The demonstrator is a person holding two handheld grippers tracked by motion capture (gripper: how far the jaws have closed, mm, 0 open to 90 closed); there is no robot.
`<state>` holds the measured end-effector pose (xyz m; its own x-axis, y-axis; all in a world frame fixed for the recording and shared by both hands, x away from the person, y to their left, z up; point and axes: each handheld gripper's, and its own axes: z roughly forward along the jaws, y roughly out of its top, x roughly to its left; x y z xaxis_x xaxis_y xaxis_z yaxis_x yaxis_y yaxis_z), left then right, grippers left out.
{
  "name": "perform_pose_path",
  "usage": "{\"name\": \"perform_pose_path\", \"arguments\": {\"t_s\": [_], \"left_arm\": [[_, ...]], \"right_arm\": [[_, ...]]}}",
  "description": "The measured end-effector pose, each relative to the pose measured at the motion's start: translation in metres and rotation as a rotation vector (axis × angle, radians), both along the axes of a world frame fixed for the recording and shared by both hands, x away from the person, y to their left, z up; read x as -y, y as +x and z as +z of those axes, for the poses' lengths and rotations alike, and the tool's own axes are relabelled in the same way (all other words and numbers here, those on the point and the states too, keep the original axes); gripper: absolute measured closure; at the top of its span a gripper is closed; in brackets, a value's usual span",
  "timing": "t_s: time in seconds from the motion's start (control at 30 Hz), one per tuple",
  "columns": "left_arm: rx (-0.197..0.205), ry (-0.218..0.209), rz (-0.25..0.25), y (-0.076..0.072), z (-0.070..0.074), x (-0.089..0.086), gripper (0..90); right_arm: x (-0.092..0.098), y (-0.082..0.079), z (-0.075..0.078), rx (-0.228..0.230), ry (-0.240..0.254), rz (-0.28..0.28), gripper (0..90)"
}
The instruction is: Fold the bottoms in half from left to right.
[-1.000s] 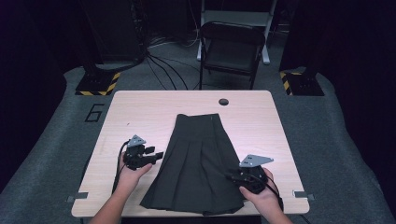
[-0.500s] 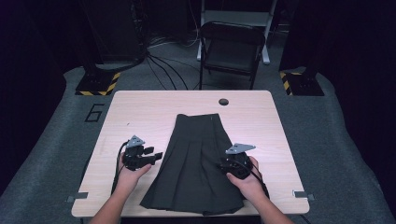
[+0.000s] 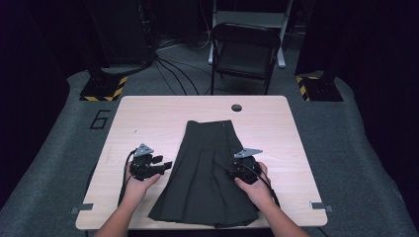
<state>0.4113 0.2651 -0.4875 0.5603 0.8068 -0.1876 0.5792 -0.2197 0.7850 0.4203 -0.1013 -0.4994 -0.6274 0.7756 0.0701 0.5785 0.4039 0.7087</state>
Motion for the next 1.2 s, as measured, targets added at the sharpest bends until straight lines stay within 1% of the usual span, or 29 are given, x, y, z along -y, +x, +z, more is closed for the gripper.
{"name": "perform_pose_path", "arguments": {"t_s": [0.1, 0.2, 0.23, 0.27, 0.3, 0.4, 0.5, 0.53, 0.6, 0.63, 0.67, 0.7, 0.73, 0.8, 0.83, 0.87, 0.9, 0.97, 1.0, 1.03, 1.13, 1.2], "left_arm": [[0.001, 0.003, -0.002, 0.0, 0.0, 0.0, 46.1], [0.002, 0.005, -0.004, 0.0, 0.0, 0.0, 46.1], [0.001, 0.003, -0.003, 0.0, 0.0, 0.0, 46.1], [-0.002, 0.003, -0.005, 0.0, 0.0, 0.0, 46.1], [0.005, 0.001, 0.002, 0.0, -0.001, 0.001, 46.1], [0.002, 0.0, 0.004, 0.0, -0.001, 0.001, 46.0], [-0.004, 0.002, -0.004, 0.0, -0.001, 0.001, 46.1], [-0.003, 0.002, -0.002, 0.0, -0.001, 0.001, 46.1], [-0.004, 0.003, -0.003, 0.0, -0.001, 0.001, 46.1], [-0.005, 0.002, -0.003, 0.0, -0.001, 0.001, 46.1], [-0.003, 0.004, -0.003, 0.0, -0.001, 0.001, 46.1], [-0.004, 0.006, -0.007, 0.0, -0.001, 0.001, 46.1], [-0.007, 0.008, -0.01, 0.0, -0.001, 0.002, 46.1], [0.001, 0.009, -0.007, 0.0, -0.002, 0.003, 46.1], [-0.006, 0.014, -0.016, 0.0, -0.002, 0.003, 46.1], [-0.004, 0.014, -0.016, 0.0, -0.002, 0.003, 46.0], [-0.005, 0.013, -0.016, 0.0, -0.002, 0.003, 46.1], [-0.005, 0.012, -0.016, 0.0, -0.002, 0.003, 46.0], [-0.006, 0.012, -0.016, 0.0, -0.002, 0.003, 46.1], [-0.006, 0.012, -0.017, 0.0, -0.002, 0.003, 46.1], [-0.007, 0.012, -0.018, 0.0, -0.002, 0.003, 46.1], [-0.008, 0.01, -0.017, 0.0, -0.003, 0.003, 46.0]], "right_arm": [[0.0, 0.005, -0.003, -0.024, 0.018, -0.026, 48.2], [-0.001, 0.008, -0.005, -0.037, 0.019, -0.04, 47.0], [-0.002, 0.009, -0.006, -0.035, 0.018, -0.044, 46.9], [-0.003, 0.008, -0.006, -0.053, 0.025, -0.055, 46.8], [-0.003, 0.009, -0.007, -0.047, 0.022, -0.046, 46.7], [-0.004, 0.01, -0.008, -0.05, 0.024, -0.053, 46.7], [-0.005, 0.01, -0.009, -0.048, 0.016, -0.029, 47.0], [-0.007, 0.01, -0.01, -0.059, 0.018, -0.027, 46.9], [-0.011, 0.008, -0.01, -0.05, 0.005, -0.014, 47.0], [-0.013, 0.007, -0.01, -0.058, 0.003, -0.017, 47.9], [-0.015, 0.006, -0.01, -0.045, -0.002, -0.019, 49.2], [-0.015, 0.006, -0.009, -0.034, -0.026, 0.003, 50.6], [-0.017, 0.006, -0.009, -0.036, -0.022, -0.011, 54.0], [-0.017, 0.006, -0.008, -0.026, -0.027, -0.011, 64.0], [-0.016, 0.007, -0.008, -0.032, -0.025, -0.005, 66.6], [-0.016, 0.007, -0.007, -0.037, -0.016, -0.013, 68.8], [-0.015, 0.009, -0.007, -0.039, -0.023, -0.002, 71.5], [-0.015, 0.01, -0.007, -0.036, -0.023, 0.002, 76.2], [-0.016, 0.009, -0.006, -0.044, -0.012, -0.001, 78.3], [-0.016, 0.009, -0.006, -0.035, -0.025, 0.011, 80.5], [-0.018, 0.009, -0.002, -0.027, -0.009, 0.014, 82.1], [-0.019, 0.008, 0.005, -0.023, 0.007, 0.016, 82.4]]}}
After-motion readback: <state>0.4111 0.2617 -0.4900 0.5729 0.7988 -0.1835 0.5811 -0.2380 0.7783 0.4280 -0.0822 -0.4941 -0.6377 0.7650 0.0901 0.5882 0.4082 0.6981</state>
